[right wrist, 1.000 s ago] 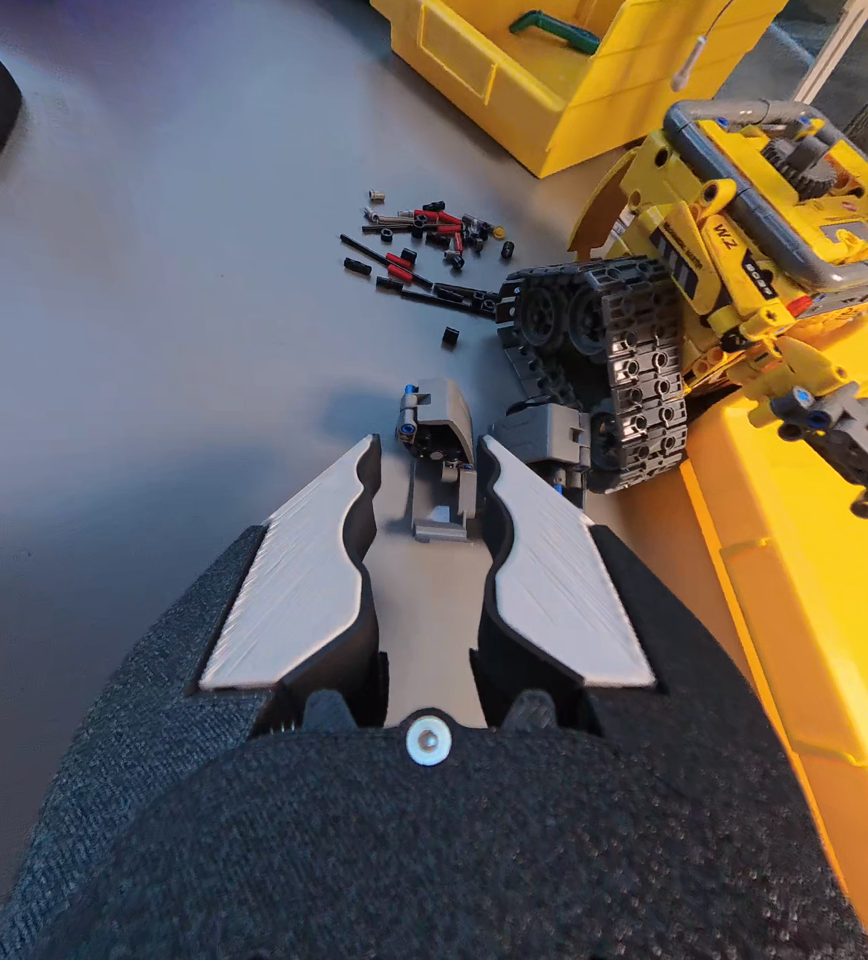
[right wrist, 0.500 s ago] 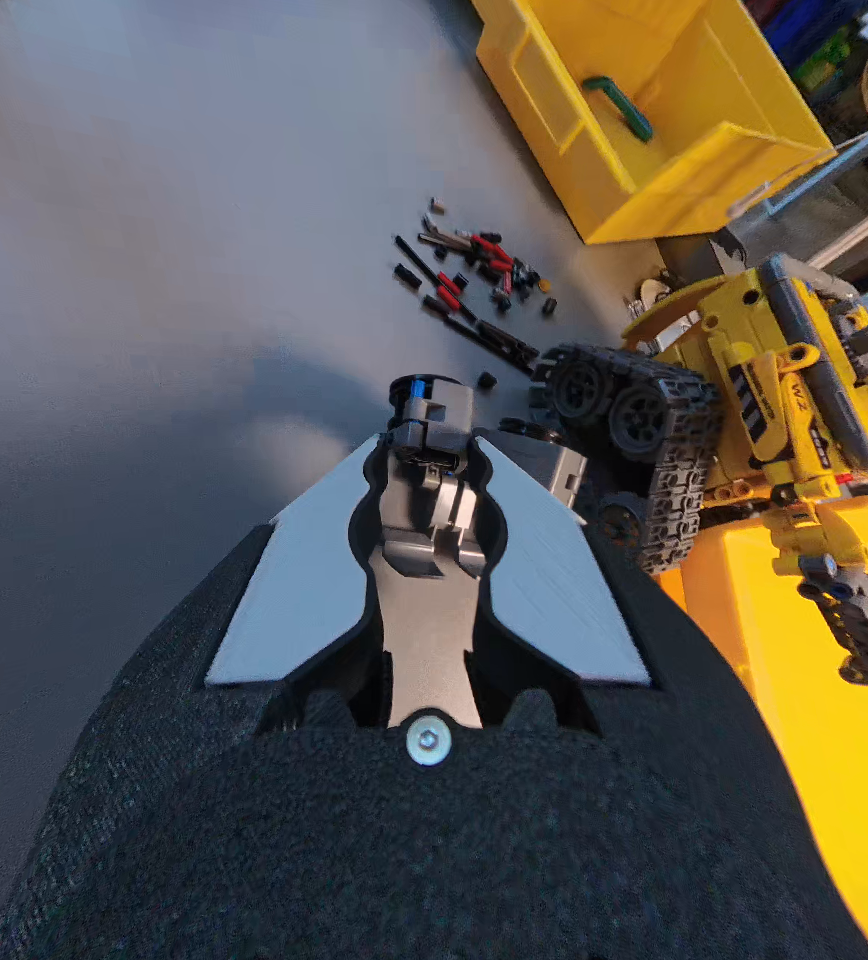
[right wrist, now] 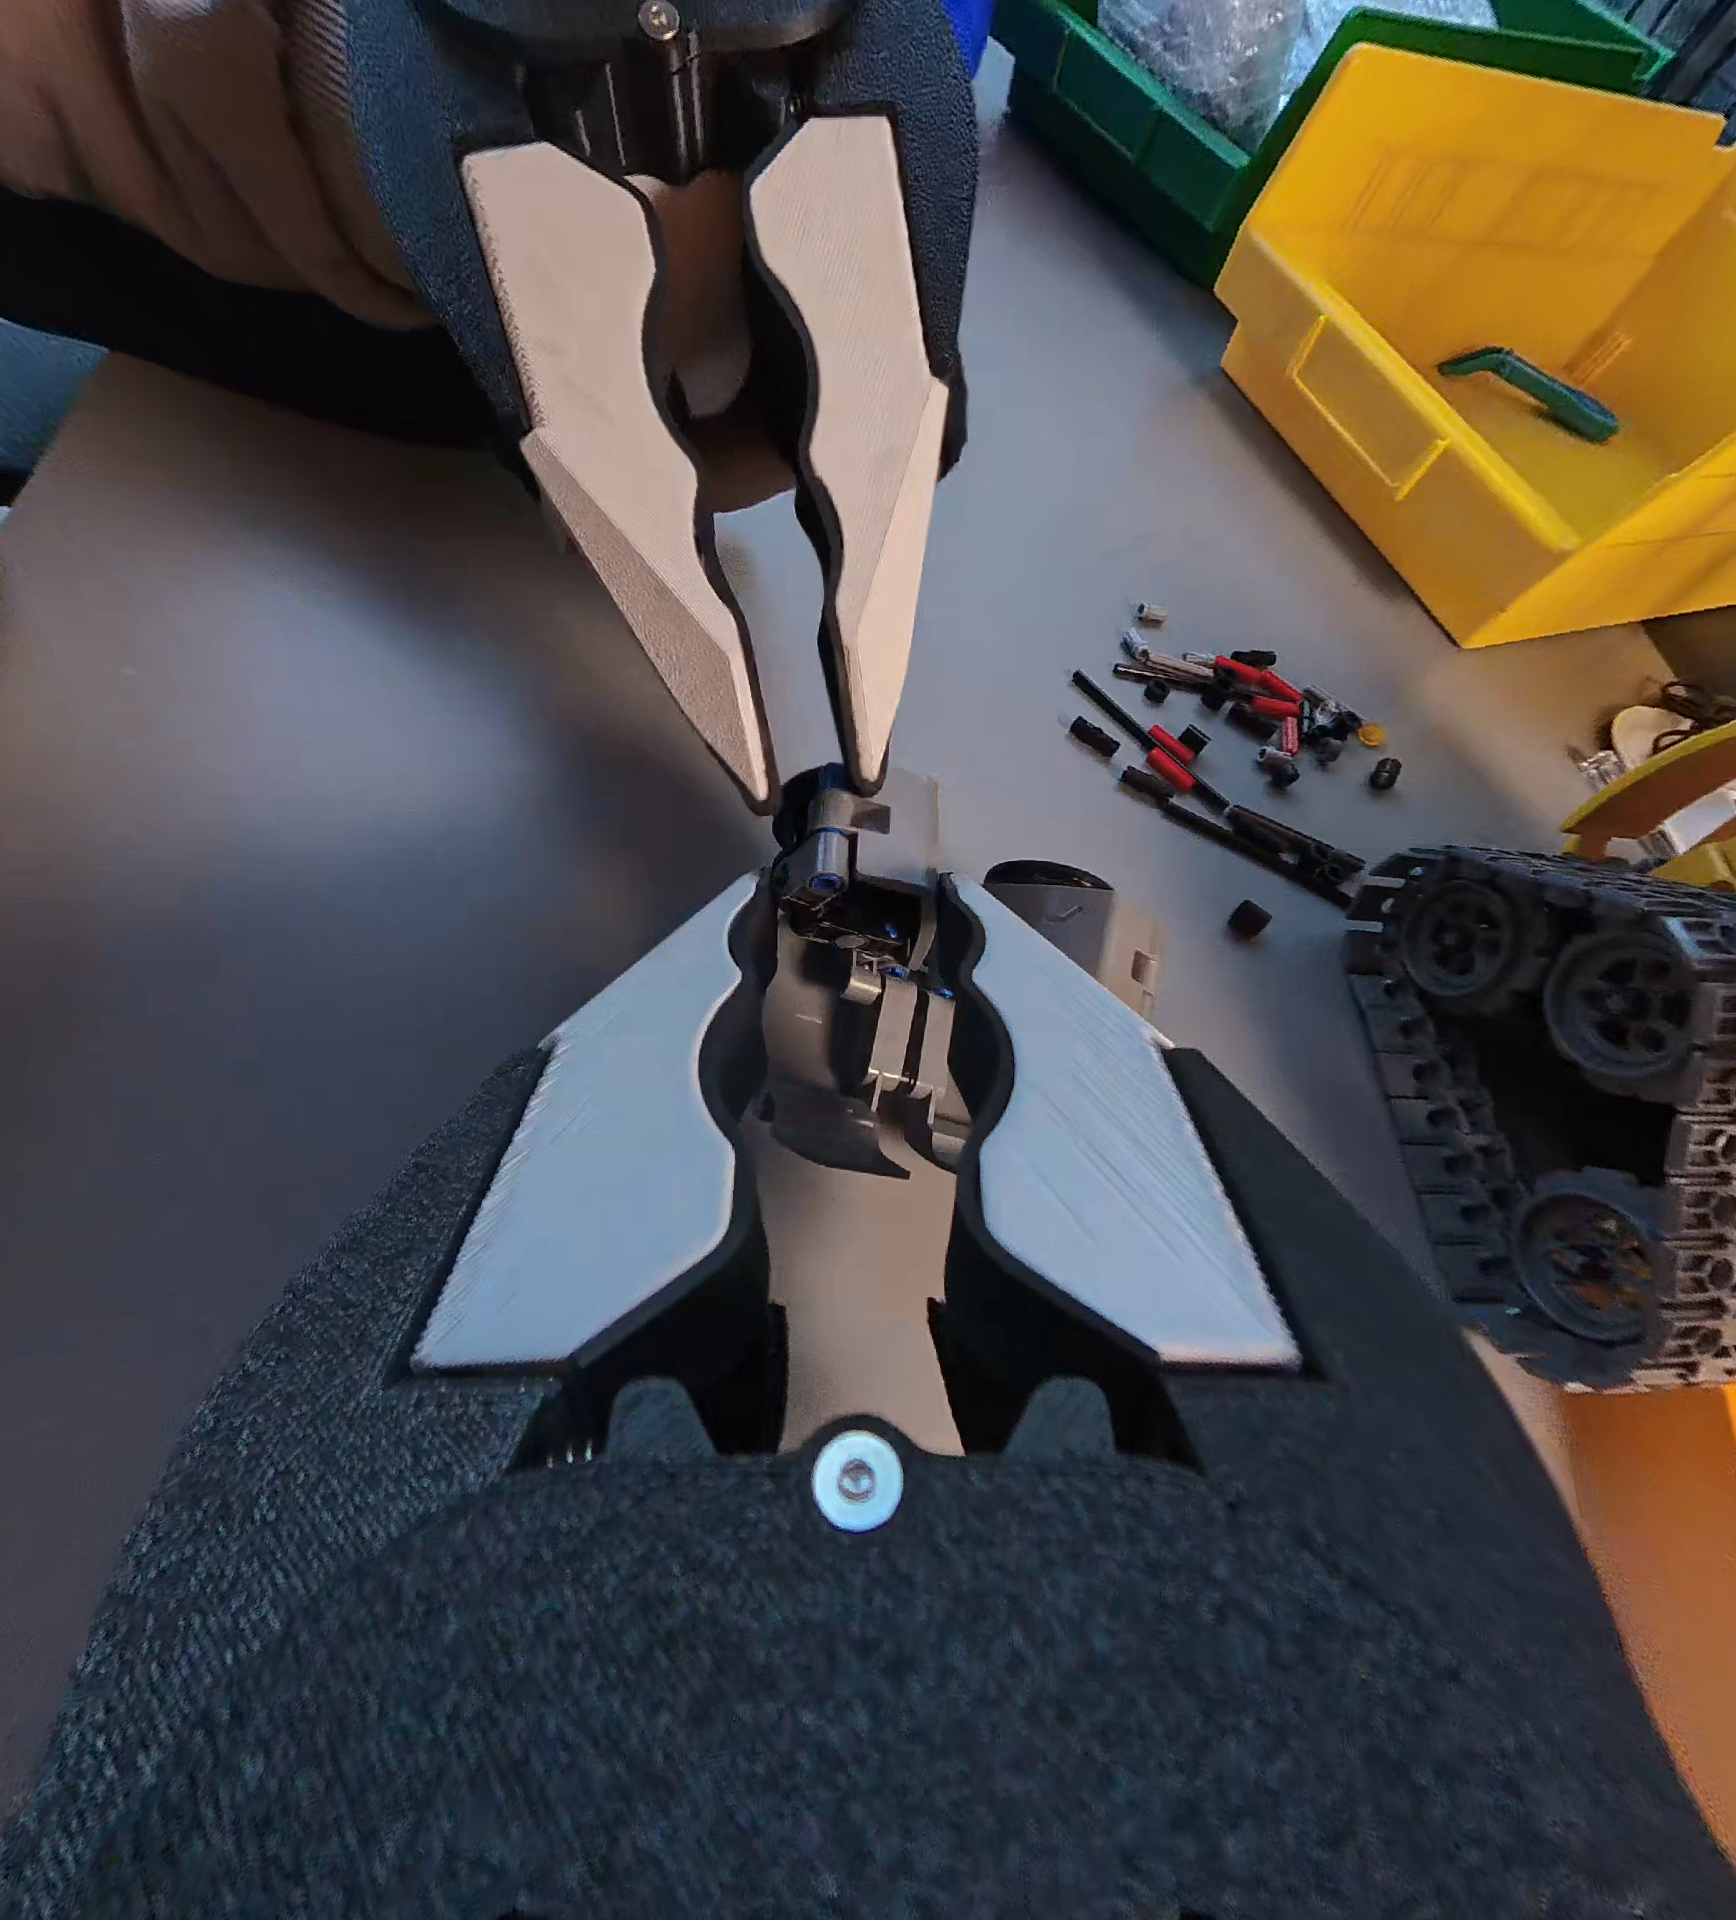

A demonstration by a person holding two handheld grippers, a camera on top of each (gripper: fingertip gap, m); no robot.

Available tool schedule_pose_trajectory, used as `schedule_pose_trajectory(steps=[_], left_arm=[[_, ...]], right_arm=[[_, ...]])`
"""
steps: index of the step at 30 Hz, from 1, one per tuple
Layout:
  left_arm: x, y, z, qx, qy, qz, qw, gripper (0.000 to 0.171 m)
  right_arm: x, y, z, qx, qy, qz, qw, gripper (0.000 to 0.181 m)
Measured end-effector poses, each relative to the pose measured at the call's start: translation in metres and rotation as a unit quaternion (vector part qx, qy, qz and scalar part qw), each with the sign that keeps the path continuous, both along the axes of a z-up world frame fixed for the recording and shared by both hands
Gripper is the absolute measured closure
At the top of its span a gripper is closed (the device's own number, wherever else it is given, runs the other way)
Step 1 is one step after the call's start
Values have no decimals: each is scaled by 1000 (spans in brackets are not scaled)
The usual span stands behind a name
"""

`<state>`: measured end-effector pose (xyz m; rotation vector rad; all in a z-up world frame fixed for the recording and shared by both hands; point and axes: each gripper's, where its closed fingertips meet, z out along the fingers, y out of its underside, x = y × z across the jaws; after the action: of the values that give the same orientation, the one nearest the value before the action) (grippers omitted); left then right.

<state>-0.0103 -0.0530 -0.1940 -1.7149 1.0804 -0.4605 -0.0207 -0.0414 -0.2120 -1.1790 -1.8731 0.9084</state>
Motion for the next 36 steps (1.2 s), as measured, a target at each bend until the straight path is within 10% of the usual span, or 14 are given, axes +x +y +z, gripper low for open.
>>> schedule_pose_trajectory(steps=[15, 36], left_arm=[[-3, -12, 4, 109, 57, -24, 992, 165], [-7, -19, 11, 87, 81, -40, 992, 170]], right_arm=[[6, -22, 8, -188, -27, 43, 981, 151], [9, -22, 19, -211, -15, 51, 976, 156]])
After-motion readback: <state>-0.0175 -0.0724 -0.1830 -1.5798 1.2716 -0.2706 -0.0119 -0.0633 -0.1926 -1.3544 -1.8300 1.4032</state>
